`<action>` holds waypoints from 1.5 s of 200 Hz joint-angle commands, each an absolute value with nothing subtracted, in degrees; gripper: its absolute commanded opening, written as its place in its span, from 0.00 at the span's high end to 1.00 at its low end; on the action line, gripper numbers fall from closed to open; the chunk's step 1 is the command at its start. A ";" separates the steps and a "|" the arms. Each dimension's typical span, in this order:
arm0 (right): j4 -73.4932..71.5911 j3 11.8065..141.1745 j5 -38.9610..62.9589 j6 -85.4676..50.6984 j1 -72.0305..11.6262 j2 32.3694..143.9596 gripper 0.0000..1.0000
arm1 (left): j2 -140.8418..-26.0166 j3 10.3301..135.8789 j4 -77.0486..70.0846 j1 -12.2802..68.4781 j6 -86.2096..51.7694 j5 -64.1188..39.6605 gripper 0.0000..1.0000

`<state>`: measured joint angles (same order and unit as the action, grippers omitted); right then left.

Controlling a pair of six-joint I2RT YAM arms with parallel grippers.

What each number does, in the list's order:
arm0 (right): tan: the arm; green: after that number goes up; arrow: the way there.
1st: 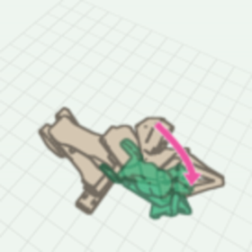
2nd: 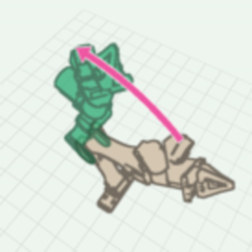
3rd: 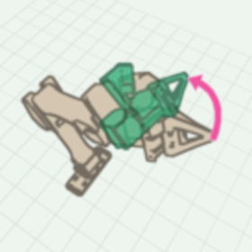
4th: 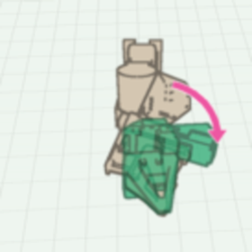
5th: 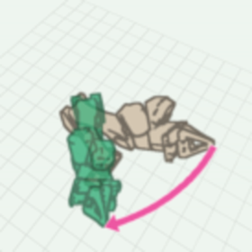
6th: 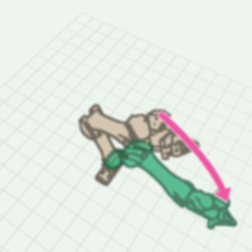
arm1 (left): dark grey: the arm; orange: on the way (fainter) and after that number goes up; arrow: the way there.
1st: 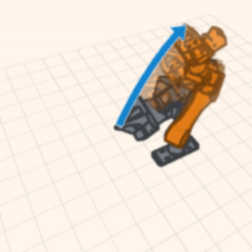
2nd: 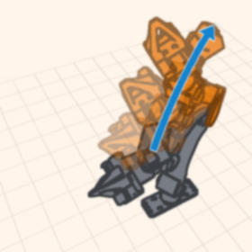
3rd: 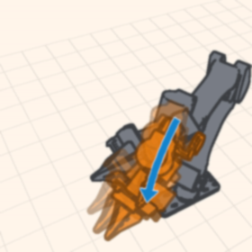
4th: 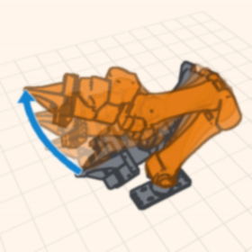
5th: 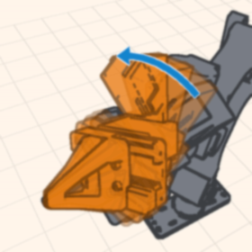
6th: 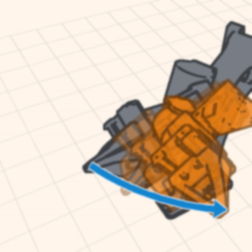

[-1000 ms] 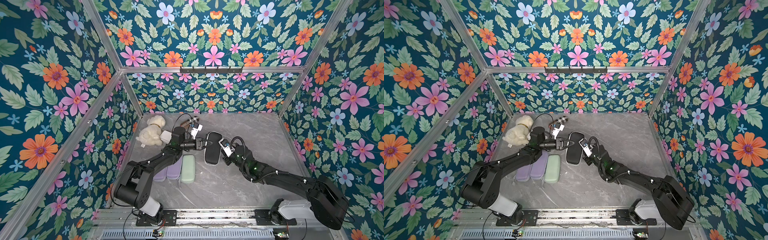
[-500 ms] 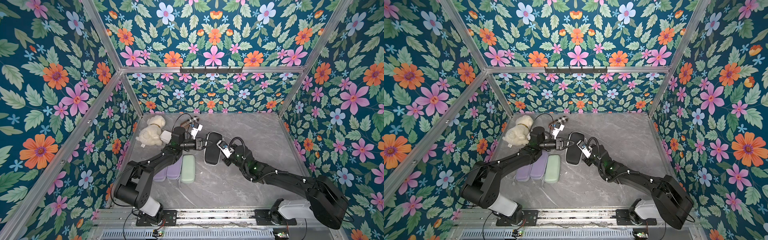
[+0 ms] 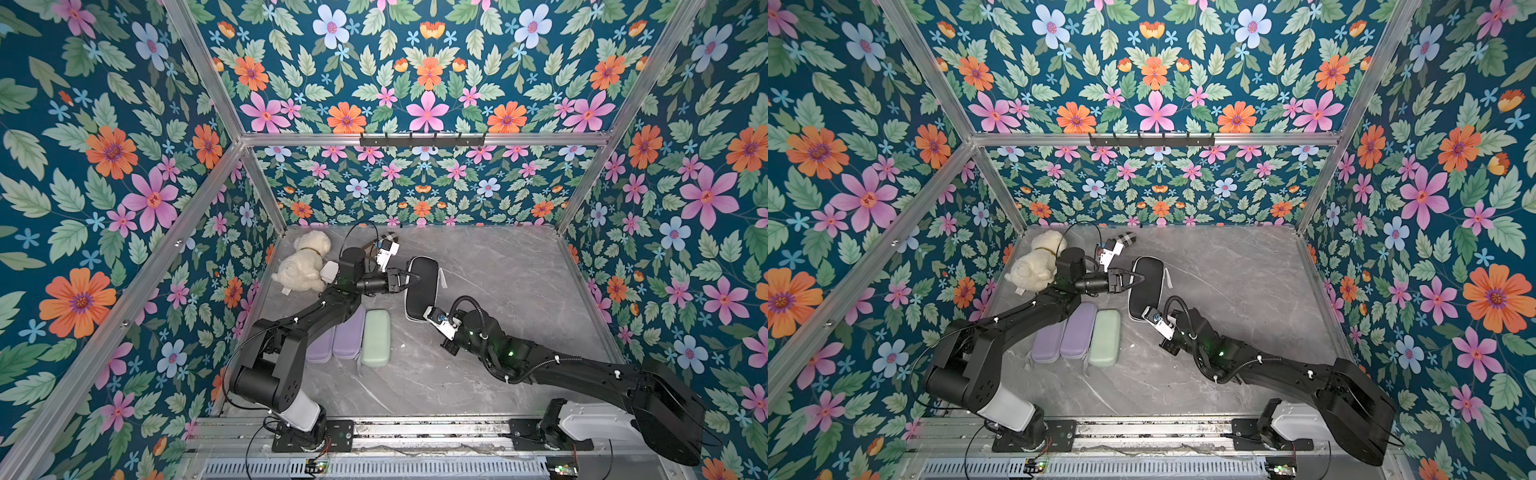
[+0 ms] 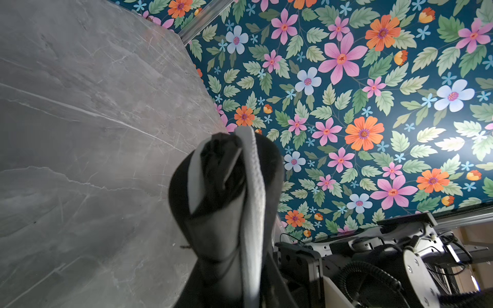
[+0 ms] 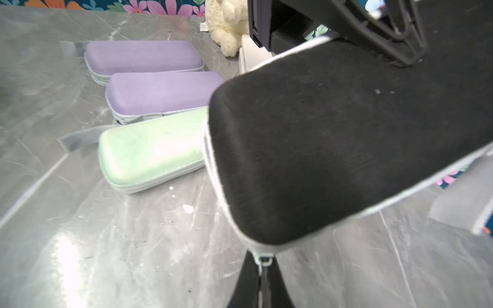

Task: Put umbrellas into zippered umbrella sleeves
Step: Zip the zipper on the umbrella sleeve, then adjust the umbrella sleeve.

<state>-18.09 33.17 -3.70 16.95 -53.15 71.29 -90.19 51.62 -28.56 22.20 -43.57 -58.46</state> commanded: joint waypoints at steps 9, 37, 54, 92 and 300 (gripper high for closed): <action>-17.30 32.85 -1.57 8.01 -55.90 71.92 1.00 | -90.10 49.75 -36.96 21.83 -45.78 -47.05 1.00; -20.68 33.44 -2.59 -0.27 -57.46 73.72 1.00 | -89.68 45.59 -45.36 22.09 -50.72 -40.42 1.00; -21.43 34.84 -3.16 -6.20 -57.63 74.62 1.00 | -89.34 43.22 -49.37 22.90 -52.91 -36.05 1.00; -20.61 40.18 -4.11 -19.96 -57.65 78.09 1.00 | -89.03 37.48 -58.53 26.12 -57.67 -24.60 1.00; -22.96 36.28 10.28 -57.19 -39.92 72.74 0.34 | -88.13 27.63 -81.41 33.58 -65.39 -1.58 0.98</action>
<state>-16.10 38.24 3.99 -45.69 -41.58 73.30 -87.85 27.33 -71.75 32.73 -63.24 -4.21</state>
